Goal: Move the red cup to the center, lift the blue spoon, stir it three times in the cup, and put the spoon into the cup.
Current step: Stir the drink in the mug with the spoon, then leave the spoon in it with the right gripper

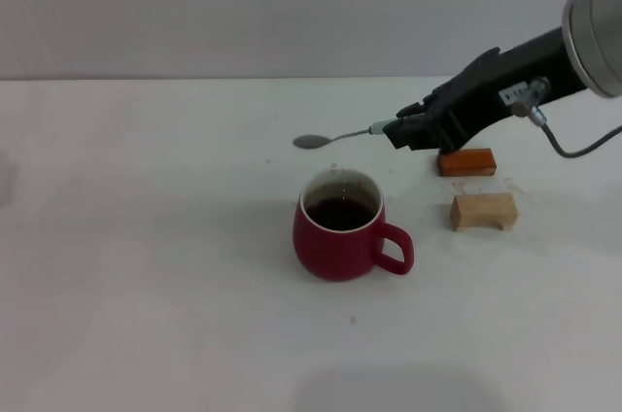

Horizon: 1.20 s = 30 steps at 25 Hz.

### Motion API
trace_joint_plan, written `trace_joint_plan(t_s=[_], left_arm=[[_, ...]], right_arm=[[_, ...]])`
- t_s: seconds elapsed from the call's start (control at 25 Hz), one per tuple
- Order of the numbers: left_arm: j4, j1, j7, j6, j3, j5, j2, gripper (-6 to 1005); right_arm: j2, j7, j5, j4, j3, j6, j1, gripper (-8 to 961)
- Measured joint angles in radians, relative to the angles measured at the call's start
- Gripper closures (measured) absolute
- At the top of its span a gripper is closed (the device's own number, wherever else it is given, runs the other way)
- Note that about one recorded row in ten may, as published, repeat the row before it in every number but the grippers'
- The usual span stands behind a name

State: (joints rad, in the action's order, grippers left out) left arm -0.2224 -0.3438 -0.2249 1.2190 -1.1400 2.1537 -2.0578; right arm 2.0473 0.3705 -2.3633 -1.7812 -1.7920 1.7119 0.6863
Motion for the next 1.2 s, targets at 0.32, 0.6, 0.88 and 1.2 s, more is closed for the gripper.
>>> trace_joint_plan(t_s=[0.32,0.6,0.88,1.2], left_arm=[[0.003,-0.014,0.002,-0.009,-0.001,-0.002,-0.001,139],[0.003,-0.014,0.003,-0.012,-0.001,-0.005,-0.001,139],[0.002,-0.013,0.003,-0.012,-0.001,-0.006,-0.002,139],[-0.004,-0.008,0.003,-0.011,-0.001,-0.006,-0.004,139]], right_arm=[[-0.051,0.031,-0.002,0.072,-0.038,0.093,0.102,796],[-0.061,0.063,-0.008,0.116,-0.045,0.151,0.142,796],[-0.077,0.093,-0.015,0.208,-0.025,0.162,0.19,796],[-0.084,0.137,-0.035,0.347,0.001,0.16,0.257,797]])
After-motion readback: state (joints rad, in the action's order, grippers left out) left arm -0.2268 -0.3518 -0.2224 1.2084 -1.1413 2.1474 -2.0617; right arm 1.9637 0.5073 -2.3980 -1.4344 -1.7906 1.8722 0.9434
